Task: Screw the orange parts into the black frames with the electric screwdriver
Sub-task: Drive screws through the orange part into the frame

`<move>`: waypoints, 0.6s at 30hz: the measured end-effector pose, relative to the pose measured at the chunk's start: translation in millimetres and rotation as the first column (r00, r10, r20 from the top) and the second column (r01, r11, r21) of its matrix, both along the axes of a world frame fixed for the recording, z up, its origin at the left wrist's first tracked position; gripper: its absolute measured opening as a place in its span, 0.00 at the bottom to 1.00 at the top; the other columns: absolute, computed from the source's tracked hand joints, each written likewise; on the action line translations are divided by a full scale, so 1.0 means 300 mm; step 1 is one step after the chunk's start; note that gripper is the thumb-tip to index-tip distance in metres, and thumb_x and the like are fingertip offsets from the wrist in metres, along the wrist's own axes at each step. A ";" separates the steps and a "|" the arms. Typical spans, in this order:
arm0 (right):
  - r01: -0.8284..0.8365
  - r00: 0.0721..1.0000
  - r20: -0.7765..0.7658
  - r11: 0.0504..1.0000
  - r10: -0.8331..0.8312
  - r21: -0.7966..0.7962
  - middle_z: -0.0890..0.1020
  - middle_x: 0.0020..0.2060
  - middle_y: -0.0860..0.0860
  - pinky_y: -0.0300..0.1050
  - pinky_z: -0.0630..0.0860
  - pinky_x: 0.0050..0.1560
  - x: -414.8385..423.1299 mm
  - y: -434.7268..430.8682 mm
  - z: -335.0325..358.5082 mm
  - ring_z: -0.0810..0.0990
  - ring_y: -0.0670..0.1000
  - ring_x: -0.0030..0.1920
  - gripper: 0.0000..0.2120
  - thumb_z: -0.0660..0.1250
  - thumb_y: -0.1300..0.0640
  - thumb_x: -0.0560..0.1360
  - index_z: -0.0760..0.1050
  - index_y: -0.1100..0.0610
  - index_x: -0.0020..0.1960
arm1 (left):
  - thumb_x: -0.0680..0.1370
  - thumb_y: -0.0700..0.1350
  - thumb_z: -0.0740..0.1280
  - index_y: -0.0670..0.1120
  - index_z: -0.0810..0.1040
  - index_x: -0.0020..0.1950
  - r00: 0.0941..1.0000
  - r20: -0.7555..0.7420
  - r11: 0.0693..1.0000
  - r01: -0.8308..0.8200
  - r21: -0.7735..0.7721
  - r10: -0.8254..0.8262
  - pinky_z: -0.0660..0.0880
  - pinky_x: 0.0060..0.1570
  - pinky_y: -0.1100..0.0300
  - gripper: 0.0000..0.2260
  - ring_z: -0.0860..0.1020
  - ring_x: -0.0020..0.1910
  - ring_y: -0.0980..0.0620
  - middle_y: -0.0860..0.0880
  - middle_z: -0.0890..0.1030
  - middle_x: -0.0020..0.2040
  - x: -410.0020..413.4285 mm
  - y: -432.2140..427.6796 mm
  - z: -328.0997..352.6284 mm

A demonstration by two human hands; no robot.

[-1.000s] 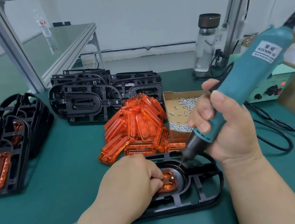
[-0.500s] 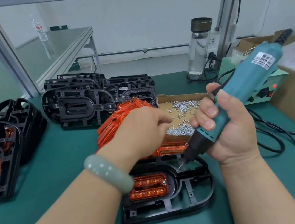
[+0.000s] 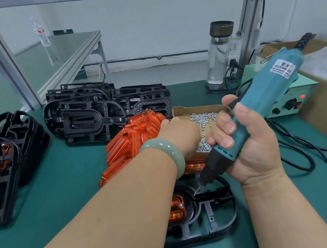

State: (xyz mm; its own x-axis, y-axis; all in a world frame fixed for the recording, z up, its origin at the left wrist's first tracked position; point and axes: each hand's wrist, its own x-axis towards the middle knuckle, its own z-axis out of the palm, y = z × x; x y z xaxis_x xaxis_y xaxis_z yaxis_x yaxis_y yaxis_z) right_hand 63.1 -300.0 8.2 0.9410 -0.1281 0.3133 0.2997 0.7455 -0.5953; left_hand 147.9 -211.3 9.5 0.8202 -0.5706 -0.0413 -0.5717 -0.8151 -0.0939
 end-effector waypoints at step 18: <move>0.012 1.000 -0.007 1.000 -0.012 -0.007 0.70 0.24 0.46 0.38 0.73 0.29 -0.006 0.007 0.003 0.68 0.43 0.20 0.07 0.59 0.56 0.73 0.72 0.56 0.49 | 0.76 0.42 0.62 0.50 0.70 0.40 0.992 0.122 0.995 0.047 -0.090 -0.036 0.63 0.45 0.54 0.06 0.76 0.44 0.46 0.51 0.71 0.38 -0.003 -0.010 -0.017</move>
